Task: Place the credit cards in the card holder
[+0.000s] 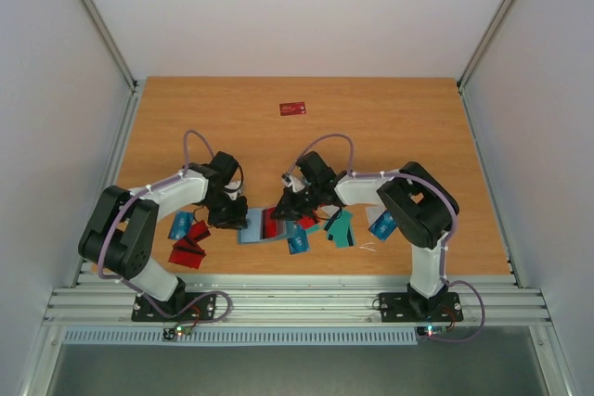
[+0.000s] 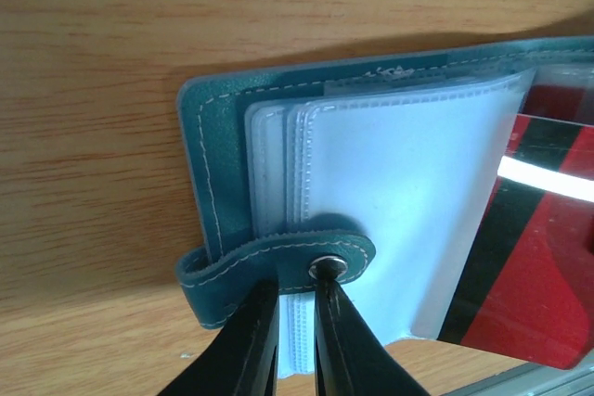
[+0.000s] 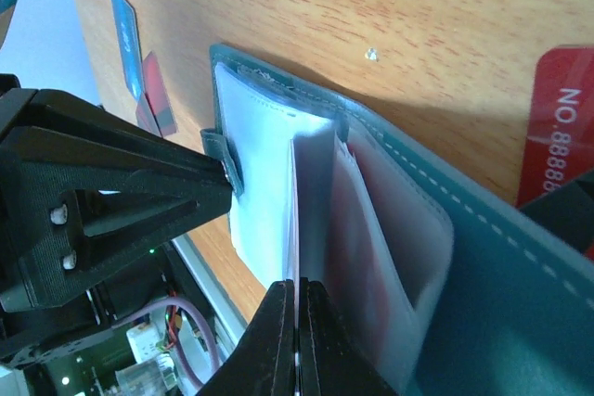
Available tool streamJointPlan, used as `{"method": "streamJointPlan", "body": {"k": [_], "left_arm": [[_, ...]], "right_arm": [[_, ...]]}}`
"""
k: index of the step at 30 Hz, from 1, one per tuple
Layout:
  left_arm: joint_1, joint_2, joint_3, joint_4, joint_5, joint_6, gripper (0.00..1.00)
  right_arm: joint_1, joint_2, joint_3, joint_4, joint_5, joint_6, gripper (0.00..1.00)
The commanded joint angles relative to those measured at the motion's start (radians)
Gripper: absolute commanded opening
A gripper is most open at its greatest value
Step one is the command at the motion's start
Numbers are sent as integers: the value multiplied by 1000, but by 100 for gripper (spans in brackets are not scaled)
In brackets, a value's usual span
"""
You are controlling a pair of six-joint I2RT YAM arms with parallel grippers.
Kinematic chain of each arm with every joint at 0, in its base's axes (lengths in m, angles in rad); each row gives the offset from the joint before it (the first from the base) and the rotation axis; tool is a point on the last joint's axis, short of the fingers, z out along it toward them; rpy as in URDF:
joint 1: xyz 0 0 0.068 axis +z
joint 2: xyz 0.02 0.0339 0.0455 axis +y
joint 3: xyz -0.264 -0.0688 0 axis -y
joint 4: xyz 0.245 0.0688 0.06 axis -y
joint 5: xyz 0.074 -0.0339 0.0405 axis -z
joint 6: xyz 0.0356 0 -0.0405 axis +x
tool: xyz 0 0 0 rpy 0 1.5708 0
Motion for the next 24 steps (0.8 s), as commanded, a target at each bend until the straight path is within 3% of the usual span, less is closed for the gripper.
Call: {"method": "streamJointPlan", "body": {"k": [1, 18, 24], "left_arm": [[0, 38, -16, 32, -12, -4, 14], [0, 25, -5, 8, -11, -5, 14], [0, -17, 20, -19, -4, -11, 16]], "right_arm": [[14, 55, 6, 33, -46, 23, 1], [27, 139, 56, 124, -70, 96, 1], [28, 124, 80, 14, -55, 43, 8]]}}
